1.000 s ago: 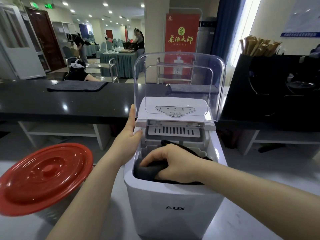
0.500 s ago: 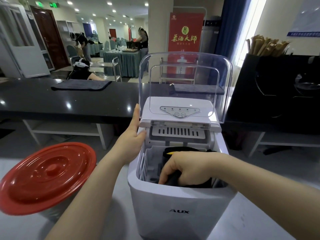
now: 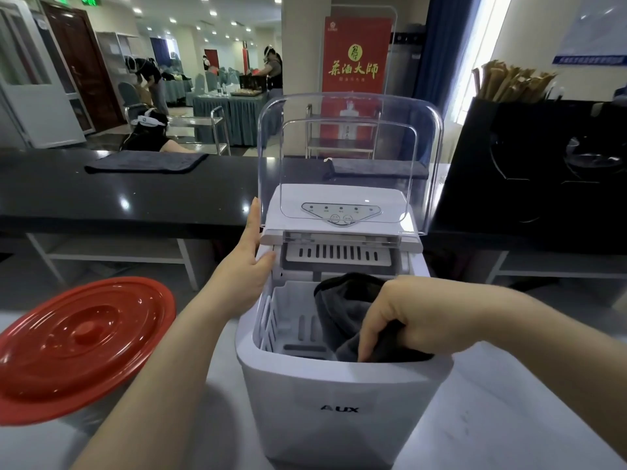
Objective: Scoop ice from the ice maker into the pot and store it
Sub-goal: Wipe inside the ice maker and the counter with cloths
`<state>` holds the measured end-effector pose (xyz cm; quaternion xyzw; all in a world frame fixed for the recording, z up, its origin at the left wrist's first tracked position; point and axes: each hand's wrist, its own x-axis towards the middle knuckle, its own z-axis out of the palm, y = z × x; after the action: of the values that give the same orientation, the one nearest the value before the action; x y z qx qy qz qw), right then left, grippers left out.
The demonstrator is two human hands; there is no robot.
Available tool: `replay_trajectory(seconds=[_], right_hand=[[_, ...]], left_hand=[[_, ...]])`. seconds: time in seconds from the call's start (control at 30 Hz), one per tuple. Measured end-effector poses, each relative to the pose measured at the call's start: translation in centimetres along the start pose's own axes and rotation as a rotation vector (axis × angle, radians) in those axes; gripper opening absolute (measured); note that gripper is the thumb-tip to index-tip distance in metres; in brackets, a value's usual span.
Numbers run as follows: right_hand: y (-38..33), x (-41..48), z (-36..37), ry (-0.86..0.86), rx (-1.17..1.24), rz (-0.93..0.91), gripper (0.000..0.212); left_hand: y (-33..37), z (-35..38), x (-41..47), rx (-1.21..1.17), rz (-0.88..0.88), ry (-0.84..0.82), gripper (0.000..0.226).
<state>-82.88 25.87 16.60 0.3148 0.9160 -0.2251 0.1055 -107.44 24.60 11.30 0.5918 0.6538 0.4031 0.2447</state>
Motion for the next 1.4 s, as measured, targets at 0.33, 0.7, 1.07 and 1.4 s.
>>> replay_trajectory(seconds=[0.33,0.7,1.07,1.4], right_hand=[[0.8,-1.1,2.5,0.358,-0.119,-0.223,0.062],[0.3,-2.3,0.4,0.937,-0.221,-0.457,0.037],[1.8,-1.6,1.0,0.635,-0.358,0.181,0.061],[-0.2,-2.1,2.0,0.515,-0.489,0.238,0.051]], left_hand=[[0.0,0.1,0.1,-0.034,-0.004,-0.004,0.071],[0.9,0.4,-0.6,-0.053,-0.037,0.026,0.069],[0.3,0.5,-0.3,-0.054,-0.035,0.046,0.070],[0.1,0.4,-0.3,-0.079,-0.026,0.032,0.068]])
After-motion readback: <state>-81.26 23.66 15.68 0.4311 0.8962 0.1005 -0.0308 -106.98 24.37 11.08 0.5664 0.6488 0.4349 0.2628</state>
